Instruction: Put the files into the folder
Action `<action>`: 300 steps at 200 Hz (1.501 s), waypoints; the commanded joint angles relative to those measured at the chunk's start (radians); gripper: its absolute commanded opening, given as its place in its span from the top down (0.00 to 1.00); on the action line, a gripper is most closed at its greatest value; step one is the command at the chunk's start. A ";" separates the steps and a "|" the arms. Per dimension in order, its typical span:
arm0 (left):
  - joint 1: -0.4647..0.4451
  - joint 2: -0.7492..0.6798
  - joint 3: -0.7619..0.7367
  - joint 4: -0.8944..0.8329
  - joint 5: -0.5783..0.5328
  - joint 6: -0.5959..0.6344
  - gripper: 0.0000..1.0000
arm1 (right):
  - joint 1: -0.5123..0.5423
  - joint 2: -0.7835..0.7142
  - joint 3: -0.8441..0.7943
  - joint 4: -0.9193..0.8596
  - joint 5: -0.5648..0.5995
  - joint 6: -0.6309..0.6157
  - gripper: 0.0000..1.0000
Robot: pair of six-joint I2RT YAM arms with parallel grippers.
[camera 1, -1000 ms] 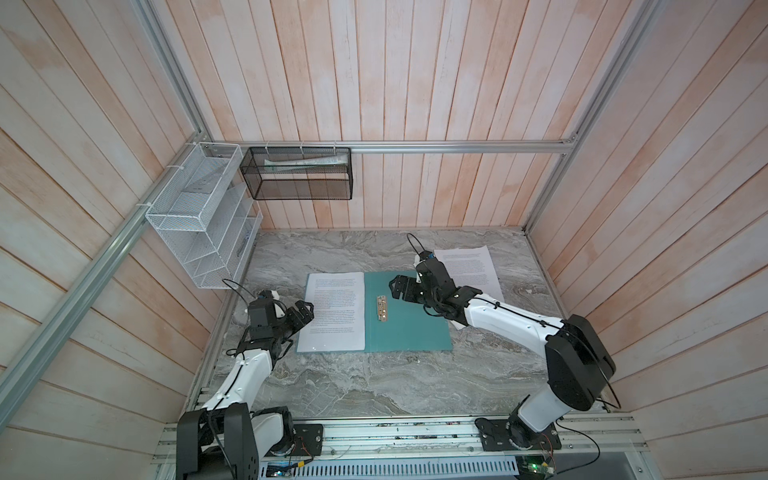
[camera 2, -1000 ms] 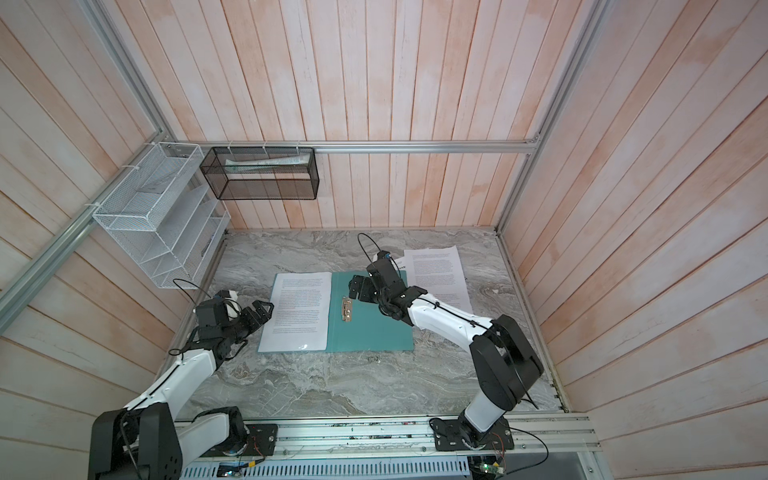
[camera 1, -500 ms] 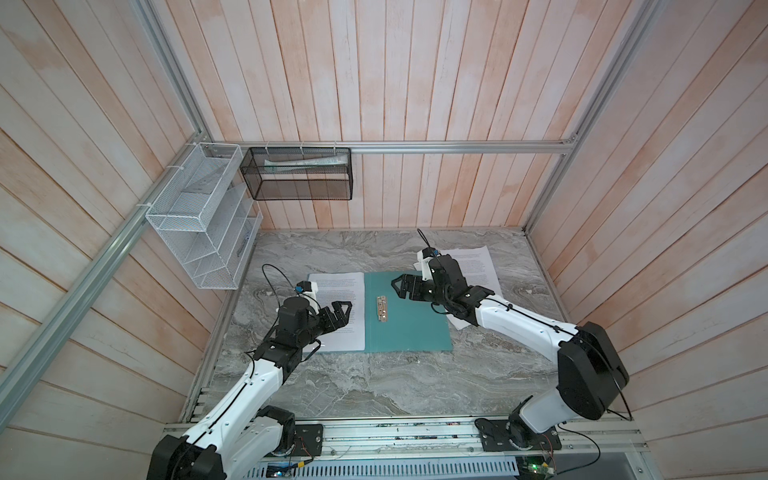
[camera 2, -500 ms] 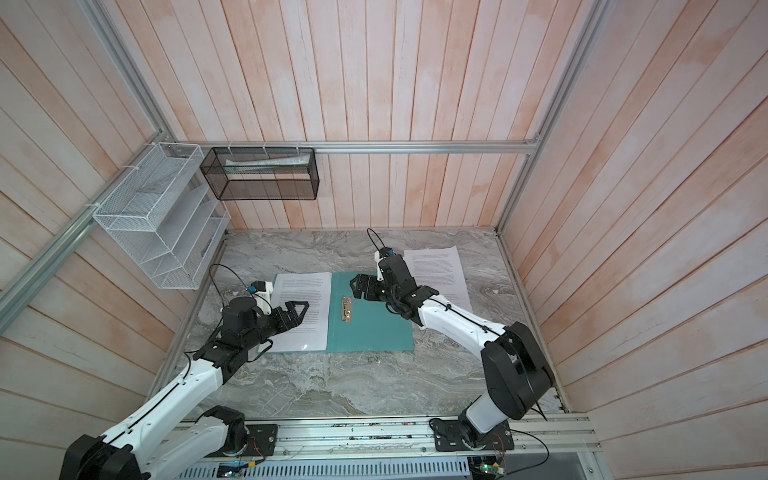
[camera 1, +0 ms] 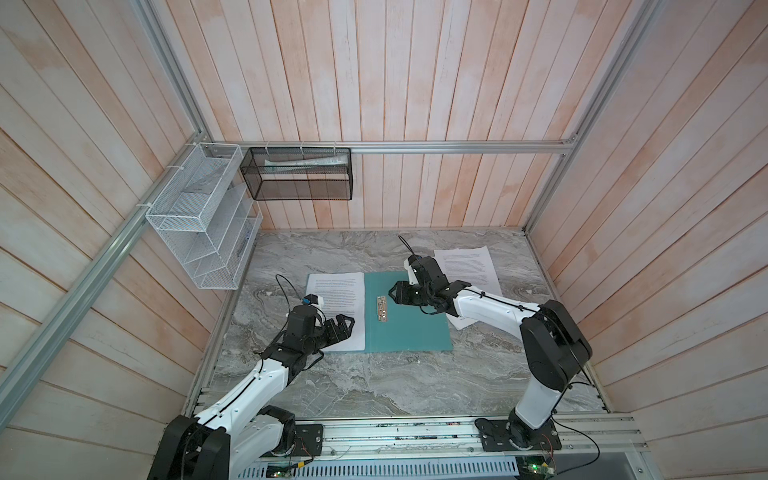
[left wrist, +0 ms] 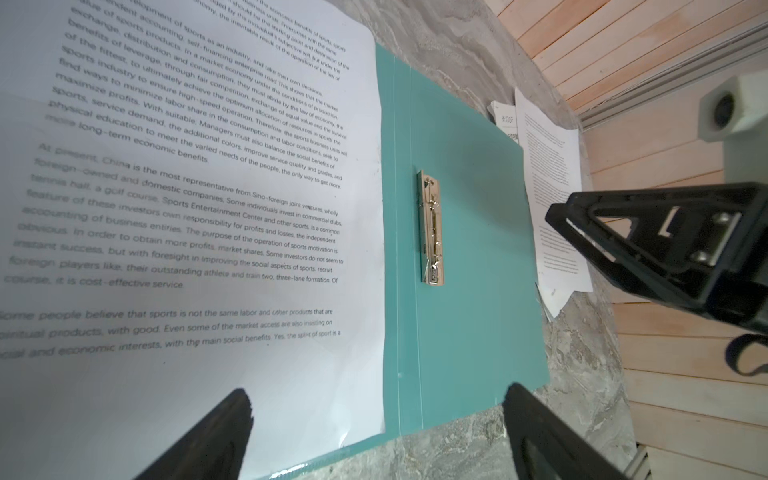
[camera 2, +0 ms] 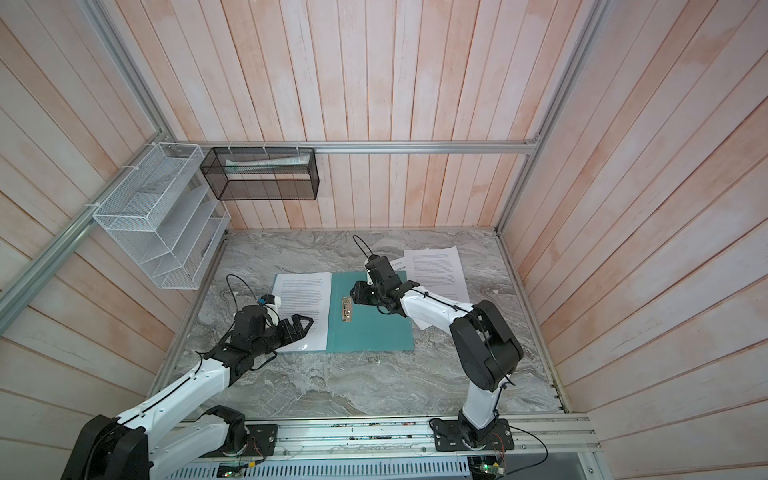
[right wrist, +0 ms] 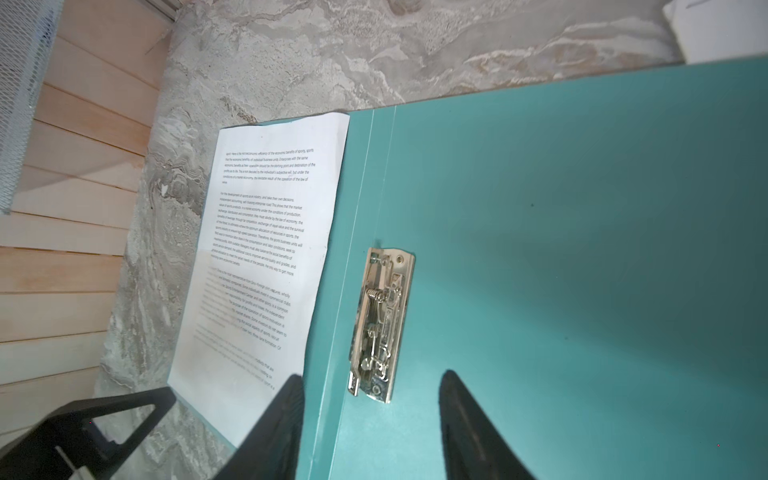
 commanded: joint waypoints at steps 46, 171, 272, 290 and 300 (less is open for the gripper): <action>-0.013 0.038 -0.055 0.100 0.019 -0.043 0.12 | 0.009 0.036 -0.090 0.133 -0.178 0.078 0.89; -0.026 0.132 -0.091 0.200 0.029 -0.066 0.14 | 0.044 0.164 -0.034 0.143 -0.229 0.091 0.87; -0.026 0.194 -0.070 0.219 0.037 -0.049 0.15 | 0.044 0.216 0.001 0.125 -0.242 0.091 0.87; -0.026 0.197 -0.072 0.219 0.036 -0.046 0.15 | 0.044 0.221 0.005 0.119 -0.239 0.091 0.87; -0.026 0.199 -0.074 0.221 0.035 -0.046 0.15 | 0.044 0.227 0.012 0.109 -0.239 0.088 0.87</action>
